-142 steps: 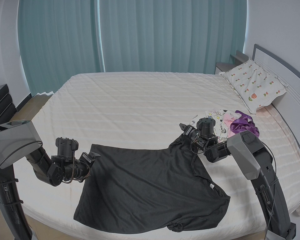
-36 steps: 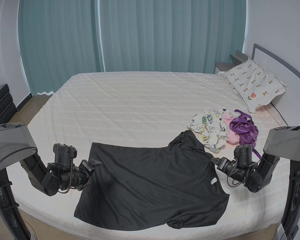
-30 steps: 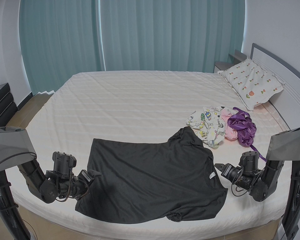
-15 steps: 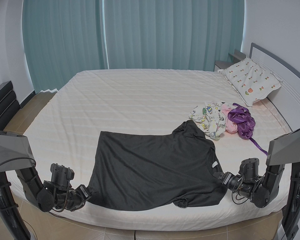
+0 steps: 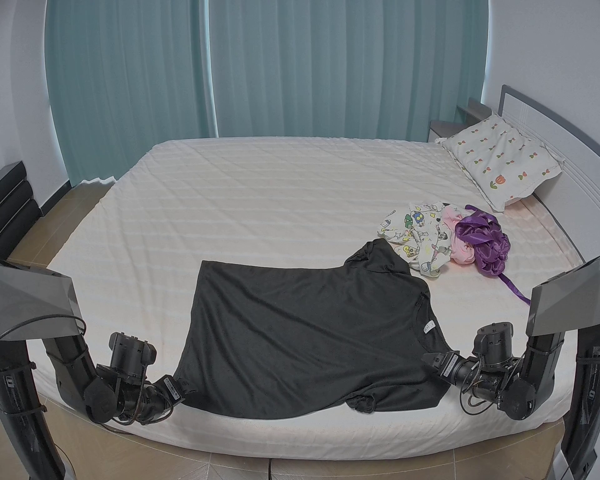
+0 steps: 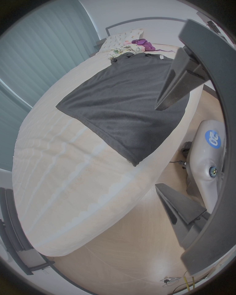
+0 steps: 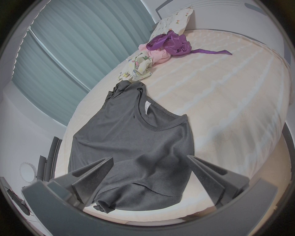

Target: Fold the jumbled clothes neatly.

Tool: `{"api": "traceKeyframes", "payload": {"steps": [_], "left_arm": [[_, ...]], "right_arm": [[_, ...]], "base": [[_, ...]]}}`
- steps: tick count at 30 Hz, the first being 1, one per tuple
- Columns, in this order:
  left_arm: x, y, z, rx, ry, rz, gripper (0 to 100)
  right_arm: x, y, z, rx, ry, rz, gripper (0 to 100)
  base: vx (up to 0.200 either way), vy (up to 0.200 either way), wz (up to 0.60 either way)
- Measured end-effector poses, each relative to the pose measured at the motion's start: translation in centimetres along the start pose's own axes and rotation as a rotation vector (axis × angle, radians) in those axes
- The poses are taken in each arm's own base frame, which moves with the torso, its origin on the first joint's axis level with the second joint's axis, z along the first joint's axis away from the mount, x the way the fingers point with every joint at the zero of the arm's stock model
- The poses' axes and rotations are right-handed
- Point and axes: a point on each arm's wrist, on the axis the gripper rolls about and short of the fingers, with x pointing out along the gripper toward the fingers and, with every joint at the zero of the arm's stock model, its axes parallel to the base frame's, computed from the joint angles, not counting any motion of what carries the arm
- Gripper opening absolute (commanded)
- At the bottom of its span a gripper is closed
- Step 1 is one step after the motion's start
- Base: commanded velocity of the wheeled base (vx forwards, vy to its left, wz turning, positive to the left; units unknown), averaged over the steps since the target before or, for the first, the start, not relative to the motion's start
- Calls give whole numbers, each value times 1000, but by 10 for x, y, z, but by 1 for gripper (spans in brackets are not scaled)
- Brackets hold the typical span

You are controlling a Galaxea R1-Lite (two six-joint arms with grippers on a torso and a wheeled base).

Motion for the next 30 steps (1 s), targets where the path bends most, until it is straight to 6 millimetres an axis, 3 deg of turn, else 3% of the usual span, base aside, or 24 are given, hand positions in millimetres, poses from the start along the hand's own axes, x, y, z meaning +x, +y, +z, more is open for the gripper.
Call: {"api": "traceKeyframes", "payload": {"steps": [15,16,22,30], "left_arm": [[26,-14,7,25,-94,56,100],[27,-16,6,30,-92,53,0],[33,-19,6,36,-121,59,0],[34,-20,27,-65,-261,-37,0]], "right_arm": [[-5,-8,-9,-5,58,-18,100],[-6,-9,-10,-6,63,-21,100],[-11,-14,-16,-19,123,-12,100],[-5,-16,-18,-47,137,-8,100]], "base": [[0,0,0],[0,0,0],[0,0,0],[0,0,0]]}}
